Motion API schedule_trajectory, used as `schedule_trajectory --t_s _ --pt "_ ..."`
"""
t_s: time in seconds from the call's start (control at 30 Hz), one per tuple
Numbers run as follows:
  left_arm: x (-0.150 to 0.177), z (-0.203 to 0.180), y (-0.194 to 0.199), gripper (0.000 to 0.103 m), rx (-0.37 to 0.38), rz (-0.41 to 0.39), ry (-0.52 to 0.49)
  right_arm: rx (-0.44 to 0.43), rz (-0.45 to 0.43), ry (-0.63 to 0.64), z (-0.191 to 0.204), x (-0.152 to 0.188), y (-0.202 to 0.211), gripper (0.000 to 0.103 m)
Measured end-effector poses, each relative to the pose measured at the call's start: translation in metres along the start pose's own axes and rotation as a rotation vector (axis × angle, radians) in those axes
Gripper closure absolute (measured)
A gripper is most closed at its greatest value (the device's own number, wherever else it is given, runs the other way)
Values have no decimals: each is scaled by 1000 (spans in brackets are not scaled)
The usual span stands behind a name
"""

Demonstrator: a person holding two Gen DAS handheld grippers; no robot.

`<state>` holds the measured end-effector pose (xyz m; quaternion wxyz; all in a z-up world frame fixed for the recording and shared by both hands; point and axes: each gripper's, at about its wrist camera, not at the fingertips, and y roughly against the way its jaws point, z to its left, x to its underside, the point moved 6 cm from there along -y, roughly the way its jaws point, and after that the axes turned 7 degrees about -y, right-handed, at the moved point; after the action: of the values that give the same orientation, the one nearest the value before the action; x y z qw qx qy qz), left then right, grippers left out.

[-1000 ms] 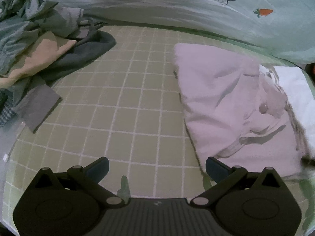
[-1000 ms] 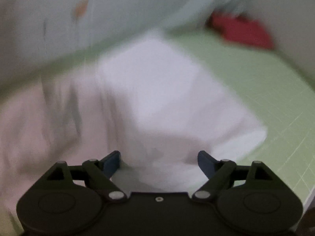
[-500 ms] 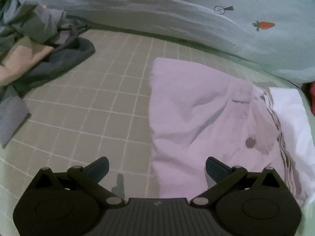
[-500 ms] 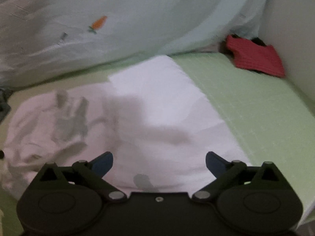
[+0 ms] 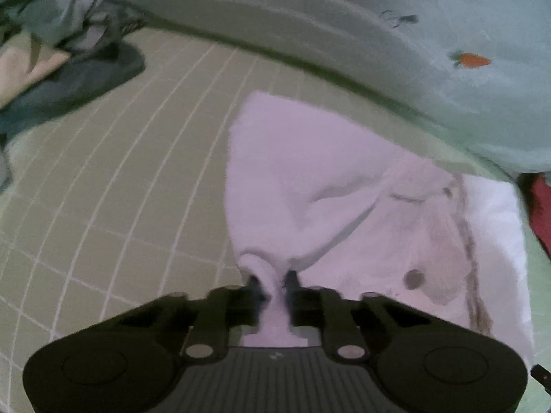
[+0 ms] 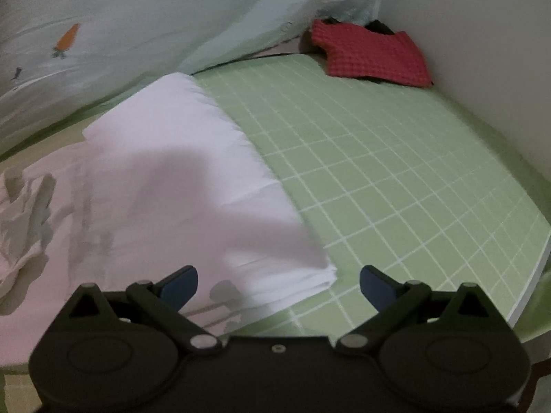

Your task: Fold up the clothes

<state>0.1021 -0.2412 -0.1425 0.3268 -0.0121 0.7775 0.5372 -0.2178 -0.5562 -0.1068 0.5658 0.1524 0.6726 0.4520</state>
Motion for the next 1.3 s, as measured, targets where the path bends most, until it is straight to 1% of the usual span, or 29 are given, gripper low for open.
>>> schedule_trajectory --t_s 0.13,0.23,0.33,0.4,0.53,0.63,0.73,0.8,0.87,0.93,1.0,1.03,1.07,1.1,1.13,1.17,1.2,1.27,1.3 --pt "-10 -21 25 97 32 -77 -23 -10 8 -13 -14 -4 -5 1" --pt "-21 -50 45 98 71 -140 -56 -22 13 -11 -23 -6 -8 1" --pt "-30 -92 63 98 112 -199 -106 -36 17 -10 -36 -10 -12 1" --pt "-34 -124 70 98 146 -223 -137 -44 18 -22 -49 -15 -16 1" --pt "-32 -188 68 98 220 -236 -185 -59 12 -36 -78 -28 -24 1" --pt "-22 -235 50 98 241 -210 -225 -65 9 -25 -99 -37 -30 1" --pt "-6 -269 17 98 306 -129 -148 -63 -2 -20 -123 -46 -35 1" --pt "8 -282 -15 98 347 -32 -50 -52 -8 -28 -140 -52 -39 1" --pt "26 -289 -47 97 324 64 26 -41 -7 -45 -157 -59 -45 1" --pt "33 -294 -54 97 314 86 39 -36 -5 -62 -170 -64 -49 1" --pt "39 -298 -59 94 305 107 50 -40 -1 -67 -177 -67 -52 1" --pt "42 -300 -62 92 300 117 56 -48 1 -62 -177 -69 -54 1" --pt "46 -303 -65 83 296 127 62 -56 3 -58 -178 -71 -56 1" --pt "44 -304 -60 66 306 116 71 -65 6 -53 -178 -73 -58 1" --pt "43 -305 -55 56 317 104 80 -74 9 -49 -177 -75 -60 1" --pt "41 -307 -49 40 327 93 89 -92 16 -44 -172 -77 -62 1" --pt "39 -307 -40 36 322 68 72 -119 22 -37 -165 -79 -63 1" --pt "33 -306 -22 34 306 21 29 -175 28 -18 -147 -84 -63 1" --pt "29 -303 -15 29 279 0 8 -203 29 -5 -134 -86 -61 1"
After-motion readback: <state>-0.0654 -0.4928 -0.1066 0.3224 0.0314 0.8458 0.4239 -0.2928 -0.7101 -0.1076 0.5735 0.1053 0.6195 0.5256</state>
